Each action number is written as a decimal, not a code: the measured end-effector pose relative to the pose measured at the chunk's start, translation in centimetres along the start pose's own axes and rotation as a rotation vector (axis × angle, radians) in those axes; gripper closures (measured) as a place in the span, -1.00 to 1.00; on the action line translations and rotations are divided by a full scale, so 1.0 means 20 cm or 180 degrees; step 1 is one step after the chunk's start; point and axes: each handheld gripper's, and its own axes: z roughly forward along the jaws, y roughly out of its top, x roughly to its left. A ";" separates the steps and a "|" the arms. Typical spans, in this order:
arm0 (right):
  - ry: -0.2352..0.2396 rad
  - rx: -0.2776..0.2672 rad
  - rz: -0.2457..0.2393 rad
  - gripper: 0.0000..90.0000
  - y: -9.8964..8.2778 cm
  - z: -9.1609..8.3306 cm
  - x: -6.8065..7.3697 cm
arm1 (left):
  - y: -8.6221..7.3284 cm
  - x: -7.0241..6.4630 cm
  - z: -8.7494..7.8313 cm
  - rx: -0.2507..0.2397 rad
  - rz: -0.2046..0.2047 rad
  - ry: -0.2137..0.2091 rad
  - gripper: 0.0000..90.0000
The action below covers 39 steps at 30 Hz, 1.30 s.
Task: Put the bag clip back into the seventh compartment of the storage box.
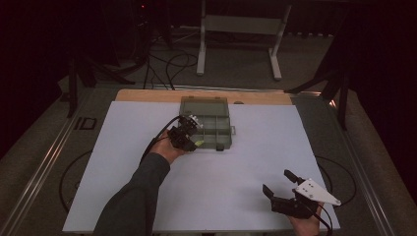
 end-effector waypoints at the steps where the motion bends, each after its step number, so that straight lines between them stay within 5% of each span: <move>1: 0.0001 0.0000 -0.0002 -0.82 0.00 0.00 0.00 | 0.01 0.00 0.00 0.0003 0.0002 -0.0001 0.80; 39: 0.0019 0.0000 0.0022 -0.82 0.00 0.00 0.00 | 0.28 0.02 -0.06 0.0003 -0.0018 0.0028 0.80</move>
